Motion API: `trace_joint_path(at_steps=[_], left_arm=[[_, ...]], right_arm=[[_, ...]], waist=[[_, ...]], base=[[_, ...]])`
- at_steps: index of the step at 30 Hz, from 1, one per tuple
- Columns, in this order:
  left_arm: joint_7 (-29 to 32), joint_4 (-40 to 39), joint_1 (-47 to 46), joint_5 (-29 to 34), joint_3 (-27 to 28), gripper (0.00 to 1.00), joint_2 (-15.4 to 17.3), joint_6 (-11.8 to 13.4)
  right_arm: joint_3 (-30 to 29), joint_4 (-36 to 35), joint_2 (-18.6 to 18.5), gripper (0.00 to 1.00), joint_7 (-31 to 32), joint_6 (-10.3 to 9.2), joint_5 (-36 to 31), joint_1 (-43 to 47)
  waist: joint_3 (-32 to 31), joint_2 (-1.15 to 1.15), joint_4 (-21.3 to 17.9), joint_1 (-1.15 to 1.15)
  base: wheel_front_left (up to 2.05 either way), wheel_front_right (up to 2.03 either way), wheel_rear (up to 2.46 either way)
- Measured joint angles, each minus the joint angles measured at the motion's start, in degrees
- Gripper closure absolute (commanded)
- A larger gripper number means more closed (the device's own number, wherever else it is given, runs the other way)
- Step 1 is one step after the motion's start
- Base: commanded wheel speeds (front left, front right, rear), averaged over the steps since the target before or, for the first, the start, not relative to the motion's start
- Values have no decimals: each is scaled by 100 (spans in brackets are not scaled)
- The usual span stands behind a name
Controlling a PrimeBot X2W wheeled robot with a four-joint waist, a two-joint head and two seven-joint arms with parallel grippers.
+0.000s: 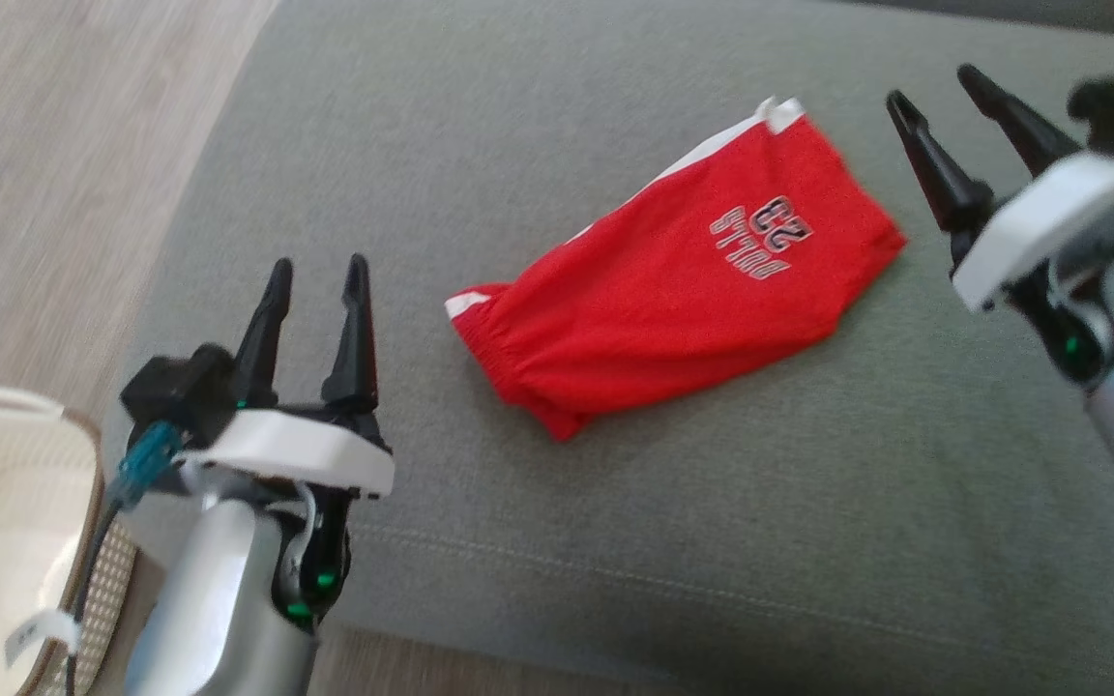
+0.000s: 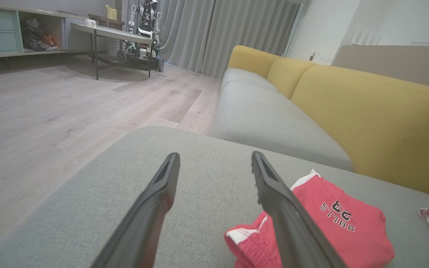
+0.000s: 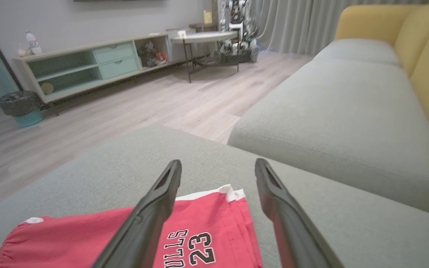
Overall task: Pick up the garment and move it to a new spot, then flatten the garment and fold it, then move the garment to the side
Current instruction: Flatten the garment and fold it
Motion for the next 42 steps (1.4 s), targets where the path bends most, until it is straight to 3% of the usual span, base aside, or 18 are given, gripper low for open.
trace_joint_path(at_steps=[7, 16, 25, 29, 34, 42], left_arm=[[-1, -338, 563, 308, 505, 0, -70, 1], [0, -598, 1233, 413, 632, 0, -108, 21], [-1, -735, 1451, 264, 623, 0, -108, 140], [0, -727, 1444, 261, 601, 0, -107, 138], [-1, -686, 1346, 146, 413, 0, -108, 137], [0, -564, 1107, 143, 211, 0, -118, 146]], right_arm=[[-535, -69, 198, 0, -717, 1, -430, 889], [-1764, -891, 932, 0, -751, 1, -1613, 2356], [-2671, -1458, 1472, 0, -753, 1, -2417, 3231], [-2959, -1099, 1774, 0, -657, 1, -2408, 3250], [-3515, -376, 2152, 0, -127, 0, -1781, 3038], [-4014, 285, 2241, 0, 511, 0, -482, 2179]], waist=[[-367, 0, -309, 0], [-555, 0, -609, 0], [-460, 0, -631, 0], [-342, 0, -554, 0], [-164, 0, -349, 0], [137, 0, 136, 0]], base=[[0, 0, 0], [0, 0, 0], [0, 0, 0], [0, 0, 0], [0, 0, 0], [0, 0, 0]])
